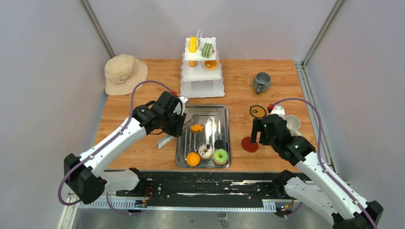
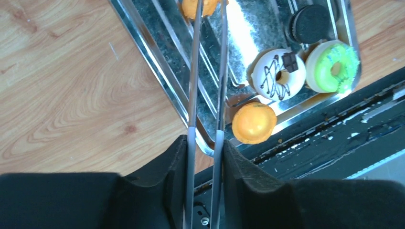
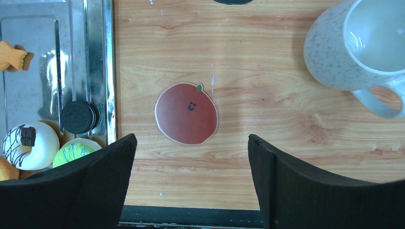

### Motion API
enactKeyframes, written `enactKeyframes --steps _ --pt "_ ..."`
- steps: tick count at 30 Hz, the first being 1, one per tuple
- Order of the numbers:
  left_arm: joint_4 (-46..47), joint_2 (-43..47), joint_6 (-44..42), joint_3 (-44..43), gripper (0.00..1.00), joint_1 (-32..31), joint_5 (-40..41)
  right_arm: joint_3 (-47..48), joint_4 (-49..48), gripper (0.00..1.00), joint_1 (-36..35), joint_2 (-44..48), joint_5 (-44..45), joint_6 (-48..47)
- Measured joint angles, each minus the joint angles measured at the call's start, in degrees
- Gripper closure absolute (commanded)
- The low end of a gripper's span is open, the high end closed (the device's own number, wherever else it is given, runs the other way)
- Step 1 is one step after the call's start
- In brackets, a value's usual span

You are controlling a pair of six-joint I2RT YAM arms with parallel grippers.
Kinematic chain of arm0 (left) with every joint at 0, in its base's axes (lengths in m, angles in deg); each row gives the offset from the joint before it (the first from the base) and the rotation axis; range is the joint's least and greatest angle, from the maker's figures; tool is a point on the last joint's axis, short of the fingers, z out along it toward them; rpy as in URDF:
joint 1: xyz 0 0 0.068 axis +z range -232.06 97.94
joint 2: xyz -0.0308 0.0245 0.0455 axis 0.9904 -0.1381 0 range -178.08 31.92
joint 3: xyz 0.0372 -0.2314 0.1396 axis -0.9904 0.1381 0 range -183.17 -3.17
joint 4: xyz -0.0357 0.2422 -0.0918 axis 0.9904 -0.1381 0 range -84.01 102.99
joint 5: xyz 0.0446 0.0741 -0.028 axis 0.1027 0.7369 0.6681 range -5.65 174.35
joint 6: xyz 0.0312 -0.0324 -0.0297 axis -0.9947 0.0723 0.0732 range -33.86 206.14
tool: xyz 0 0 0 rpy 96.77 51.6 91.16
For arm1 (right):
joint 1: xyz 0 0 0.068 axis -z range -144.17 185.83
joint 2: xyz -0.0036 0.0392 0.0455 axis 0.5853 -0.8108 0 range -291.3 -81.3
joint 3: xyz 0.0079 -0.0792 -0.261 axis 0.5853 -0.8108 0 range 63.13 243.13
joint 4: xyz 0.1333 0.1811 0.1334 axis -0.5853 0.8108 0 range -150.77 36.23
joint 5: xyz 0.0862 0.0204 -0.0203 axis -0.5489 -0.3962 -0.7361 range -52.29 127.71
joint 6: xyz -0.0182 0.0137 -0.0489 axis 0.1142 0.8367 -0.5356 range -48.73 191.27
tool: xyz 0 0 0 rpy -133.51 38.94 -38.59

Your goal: Serve the afternoon tea

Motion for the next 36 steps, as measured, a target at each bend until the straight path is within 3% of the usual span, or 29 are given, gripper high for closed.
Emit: enactKeyframes --steps 3,6,36 --pt "-1.03 -1.22 -0.52 0.04 0.51 0.0 1.29 0.0 -0.02 0.15 0.0 -0.15 -0.31 0.0" --pt "-1.81 -1.49 -0.76 0.48 0.49 0.02 2.4 0.0 -0.07 0.15 0.0 -0.55 -0.33 0.0" --pt "0.04 -6.73 -6.62 2.56 0.5 -4.52 8.13 0.0 -2.67 0.15 0.0 -3.37 -2.21 -0.85"
